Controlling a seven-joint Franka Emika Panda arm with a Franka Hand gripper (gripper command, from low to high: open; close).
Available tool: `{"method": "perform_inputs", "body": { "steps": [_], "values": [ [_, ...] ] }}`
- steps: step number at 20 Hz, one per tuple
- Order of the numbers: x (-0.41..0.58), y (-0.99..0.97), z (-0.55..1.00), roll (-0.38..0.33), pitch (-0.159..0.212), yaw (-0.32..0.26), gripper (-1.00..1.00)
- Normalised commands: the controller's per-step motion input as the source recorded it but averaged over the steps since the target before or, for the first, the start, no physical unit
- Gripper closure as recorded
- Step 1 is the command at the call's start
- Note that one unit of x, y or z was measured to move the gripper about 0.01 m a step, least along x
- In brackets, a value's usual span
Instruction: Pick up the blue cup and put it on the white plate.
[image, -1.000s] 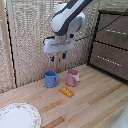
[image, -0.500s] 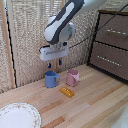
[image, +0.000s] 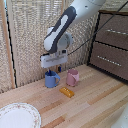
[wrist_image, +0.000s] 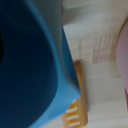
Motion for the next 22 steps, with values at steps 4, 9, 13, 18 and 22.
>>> {"method": "perform_inputs", "body": {
  "steps": [4,9,13,18,22],
  "values": [
    [0.0,-0.16,-0.2,0.0,0.03,0.073,1.0],
    [0.0,0.03,-0.07,-0.013,0.053,0.0,1.0],
    [0.003,0.07,-0.08,-0.01,0.017,-0.012,1.0],
    [-0.062,0.16,0.0,-0.002,0.005,-0.039,1.0],
    [-0.182,0.17,0.26,0.0,0.0,-0.011,1.0]
  ]
}}
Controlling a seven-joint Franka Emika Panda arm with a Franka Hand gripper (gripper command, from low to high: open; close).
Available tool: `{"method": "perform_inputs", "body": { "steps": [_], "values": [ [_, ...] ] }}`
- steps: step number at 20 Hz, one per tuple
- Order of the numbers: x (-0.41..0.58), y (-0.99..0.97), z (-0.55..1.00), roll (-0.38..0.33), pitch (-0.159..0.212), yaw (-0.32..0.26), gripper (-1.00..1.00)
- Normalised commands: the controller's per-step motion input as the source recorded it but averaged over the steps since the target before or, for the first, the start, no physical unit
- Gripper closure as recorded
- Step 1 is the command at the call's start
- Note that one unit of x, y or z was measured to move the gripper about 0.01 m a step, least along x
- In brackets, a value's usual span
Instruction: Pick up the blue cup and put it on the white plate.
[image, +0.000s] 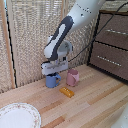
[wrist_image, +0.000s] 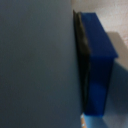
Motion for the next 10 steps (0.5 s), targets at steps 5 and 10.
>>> {"method": "perform_inputs", "body": {
  "steps": [5,10],
  "values": [
    [-0.071,0.04,0.83,0.045,0.006,-0.078,1.0],
    [0.01,0.16,0.99,0.05,0.014,-0.058,1.0]
  ]
}}
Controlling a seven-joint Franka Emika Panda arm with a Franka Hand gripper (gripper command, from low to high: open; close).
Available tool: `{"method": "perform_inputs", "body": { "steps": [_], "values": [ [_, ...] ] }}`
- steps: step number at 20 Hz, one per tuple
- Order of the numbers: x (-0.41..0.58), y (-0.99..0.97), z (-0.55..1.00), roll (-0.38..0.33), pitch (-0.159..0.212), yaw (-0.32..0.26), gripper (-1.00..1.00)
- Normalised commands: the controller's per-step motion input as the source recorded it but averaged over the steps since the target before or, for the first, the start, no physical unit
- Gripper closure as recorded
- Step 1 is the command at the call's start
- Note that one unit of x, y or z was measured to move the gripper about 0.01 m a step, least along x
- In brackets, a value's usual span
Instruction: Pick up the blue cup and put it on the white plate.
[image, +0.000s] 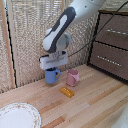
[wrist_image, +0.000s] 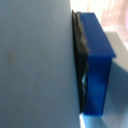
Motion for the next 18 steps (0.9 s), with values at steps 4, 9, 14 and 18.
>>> {"method": "perform_inputs", "body": {
  "steps": [4,9,14,18],
  "values": [
    [-0.194,0.59,0.89,0.069,-0.008,-0.018,1.0],
    [-0.453,0.79,0.67,0.026,-0.01,0.0,1.0],
    [-0.415,0.85,0.48,0.003,-0.004,0.0,1.0],
    [-0.32,0.9,0.29,-0.004,-0.011,0.0,1.0]
  ]
}}
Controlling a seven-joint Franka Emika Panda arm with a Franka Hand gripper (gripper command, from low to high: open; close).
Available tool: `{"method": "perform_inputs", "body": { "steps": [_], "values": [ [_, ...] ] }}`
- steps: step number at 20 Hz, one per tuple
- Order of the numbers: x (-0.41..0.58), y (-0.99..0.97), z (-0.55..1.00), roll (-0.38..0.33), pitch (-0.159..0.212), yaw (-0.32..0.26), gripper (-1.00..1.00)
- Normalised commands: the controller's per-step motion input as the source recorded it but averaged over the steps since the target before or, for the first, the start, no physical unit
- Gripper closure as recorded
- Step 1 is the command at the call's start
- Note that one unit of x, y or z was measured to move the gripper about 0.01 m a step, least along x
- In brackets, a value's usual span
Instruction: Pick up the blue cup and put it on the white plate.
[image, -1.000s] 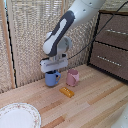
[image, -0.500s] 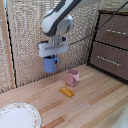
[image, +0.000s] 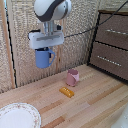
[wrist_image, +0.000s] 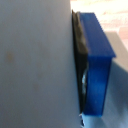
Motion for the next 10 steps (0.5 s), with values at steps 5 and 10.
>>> {"method": "perform_inputs", "body": {
  "steps": [5,10],
  "values": [
    [-0.286,0.92,0.06,-0.016,-0.018,0.0,1.0],
    [-0.259,0.82,-0.14,-0.057,-0.04,0.0,1.0]
  ]
}}
